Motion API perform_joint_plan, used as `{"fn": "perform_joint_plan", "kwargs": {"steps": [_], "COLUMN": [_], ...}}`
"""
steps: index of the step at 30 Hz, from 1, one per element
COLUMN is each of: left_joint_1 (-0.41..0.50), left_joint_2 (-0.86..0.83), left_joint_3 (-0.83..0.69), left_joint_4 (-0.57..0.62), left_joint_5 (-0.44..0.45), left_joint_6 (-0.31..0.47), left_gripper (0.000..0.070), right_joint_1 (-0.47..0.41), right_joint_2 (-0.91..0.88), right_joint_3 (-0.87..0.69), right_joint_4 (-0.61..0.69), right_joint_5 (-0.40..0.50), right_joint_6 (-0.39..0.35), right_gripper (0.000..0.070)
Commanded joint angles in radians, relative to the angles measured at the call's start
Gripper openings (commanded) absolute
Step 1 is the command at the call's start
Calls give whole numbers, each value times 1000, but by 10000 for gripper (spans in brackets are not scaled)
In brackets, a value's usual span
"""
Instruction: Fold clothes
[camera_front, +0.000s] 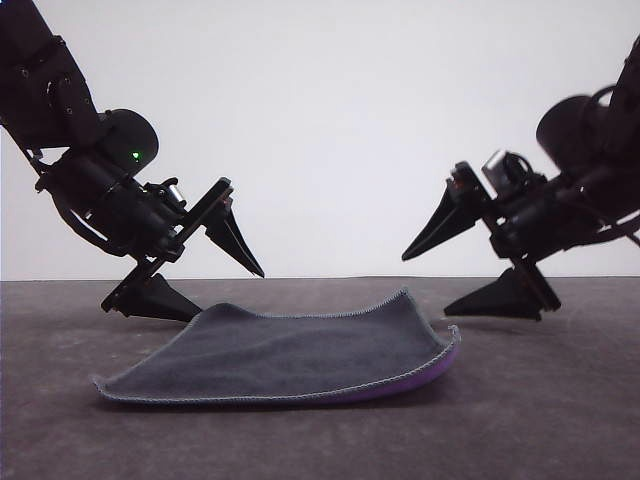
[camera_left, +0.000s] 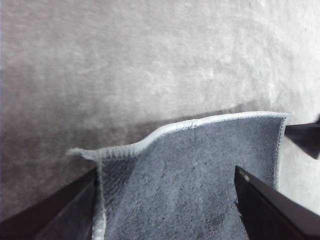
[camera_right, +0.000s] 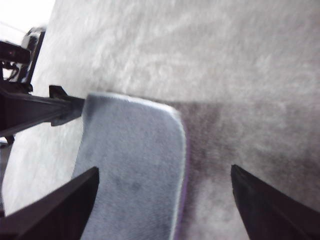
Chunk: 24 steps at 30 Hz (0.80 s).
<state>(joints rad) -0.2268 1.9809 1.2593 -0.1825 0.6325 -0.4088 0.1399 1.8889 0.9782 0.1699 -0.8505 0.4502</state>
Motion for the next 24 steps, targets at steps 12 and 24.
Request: {"fn": "perform_joint_plan", "kwargs": {"steps": [12,24], "left_joint_1": [19,48], "left_joint_2": [38,38], "left_joint_3": [15,15], "left_joint_4": [-13,-143], "left_joint_5": [-9,-3], "left_joint_6": [5,66], "left_gripper": [509,509], "right_joint_1": [64,87], "right_joint_2": [131,132], "right_joint_3": [115,129], "right_joint_4": [16,25], "right_joint_5": [-14,21], "right_joint_6": [-9,-13], "right_gripper": [397,359]}}
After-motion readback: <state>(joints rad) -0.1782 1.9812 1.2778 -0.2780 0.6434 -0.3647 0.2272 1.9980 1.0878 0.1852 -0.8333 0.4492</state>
